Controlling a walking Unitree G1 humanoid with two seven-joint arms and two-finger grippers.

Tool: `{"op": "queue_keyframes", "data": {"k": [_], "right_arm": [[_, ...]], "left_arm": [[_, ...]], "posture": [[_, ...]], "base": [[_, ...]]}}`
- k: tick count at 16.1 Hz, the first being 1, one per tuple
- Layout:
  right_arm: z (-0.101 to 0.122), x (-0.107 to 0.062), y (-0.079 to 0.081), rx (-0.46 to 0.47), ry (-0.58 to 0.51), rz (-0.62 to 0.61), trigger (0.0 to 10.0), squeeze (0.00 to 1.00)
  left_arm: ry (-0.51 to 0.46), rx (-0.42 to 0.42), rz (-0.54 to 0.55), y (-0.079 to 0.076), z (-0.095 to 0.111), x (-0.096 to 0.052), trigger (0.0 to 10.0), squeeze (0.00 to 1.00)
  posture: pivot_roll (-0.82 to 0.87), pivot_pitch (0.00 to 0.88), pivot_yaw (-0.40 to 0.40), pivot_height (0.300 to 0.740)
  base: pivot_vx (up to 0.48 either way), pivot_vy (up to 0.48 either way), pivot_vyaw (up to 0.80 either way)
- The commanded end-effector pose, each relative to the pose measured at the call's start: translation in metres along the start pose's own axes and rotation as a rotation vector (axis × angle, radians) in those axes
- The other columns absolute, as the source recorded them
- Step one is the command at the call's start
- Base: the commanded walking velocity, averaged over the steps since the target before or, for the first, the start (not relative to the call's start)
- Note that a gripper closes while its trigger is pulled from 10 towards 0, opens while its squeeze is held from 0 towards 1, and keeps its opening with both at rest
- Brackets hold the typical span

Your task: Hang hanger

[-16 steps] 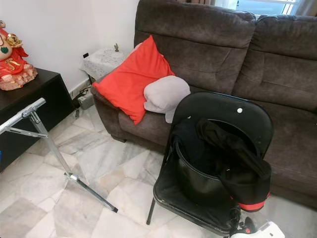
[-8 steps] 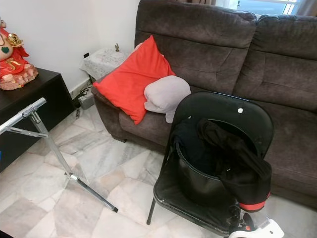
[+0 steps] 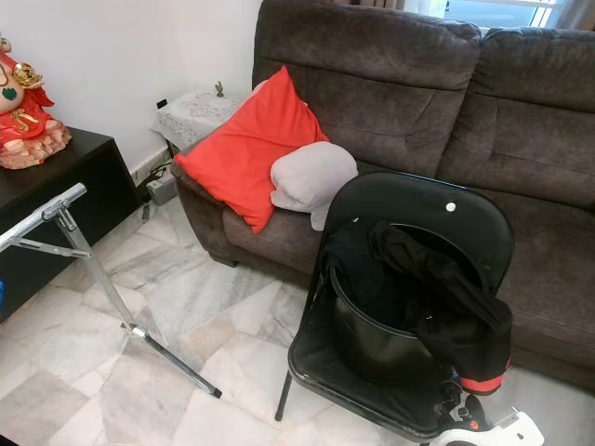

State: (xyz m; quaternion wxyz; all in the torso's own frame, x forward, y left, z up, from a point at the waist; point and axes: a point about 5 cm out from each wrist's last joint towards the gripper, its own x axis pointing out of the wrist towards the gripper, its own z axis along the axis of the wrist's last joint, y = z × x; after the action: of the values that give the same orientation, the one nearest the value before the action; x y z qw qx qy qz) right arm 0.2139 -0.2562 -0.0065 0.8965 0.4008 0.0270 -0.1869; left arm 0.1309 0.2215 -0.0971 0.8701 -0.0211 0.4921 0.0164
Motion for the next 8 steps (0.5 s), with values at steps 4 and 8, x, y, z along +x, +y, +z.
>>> {"op": "queue_keyframes", "data": {"k": [4,8], "right_arm": [[-0.0055,-0.0007,0.0019,-0.001,0.018,0.011,10.0,0.0],[-0.0066,-0.0015,0.0031,-0.009,0.022,0.026,10.0,0.0]], "left_arm": [[0.025,0.017,0.008,0.0044,-0.0051,-0.0018,10.0,0.0],[0.025,0.02,0.007,0.0045,-0.0051,-0.0018,10.0,0.0]], "posture": [[0.01,0.066,0.044,0.74],[0.0,0.065,0.044,0.74]], "base": [[0.0,0.0,0.0],[0.0,0.0,0.0]]}}
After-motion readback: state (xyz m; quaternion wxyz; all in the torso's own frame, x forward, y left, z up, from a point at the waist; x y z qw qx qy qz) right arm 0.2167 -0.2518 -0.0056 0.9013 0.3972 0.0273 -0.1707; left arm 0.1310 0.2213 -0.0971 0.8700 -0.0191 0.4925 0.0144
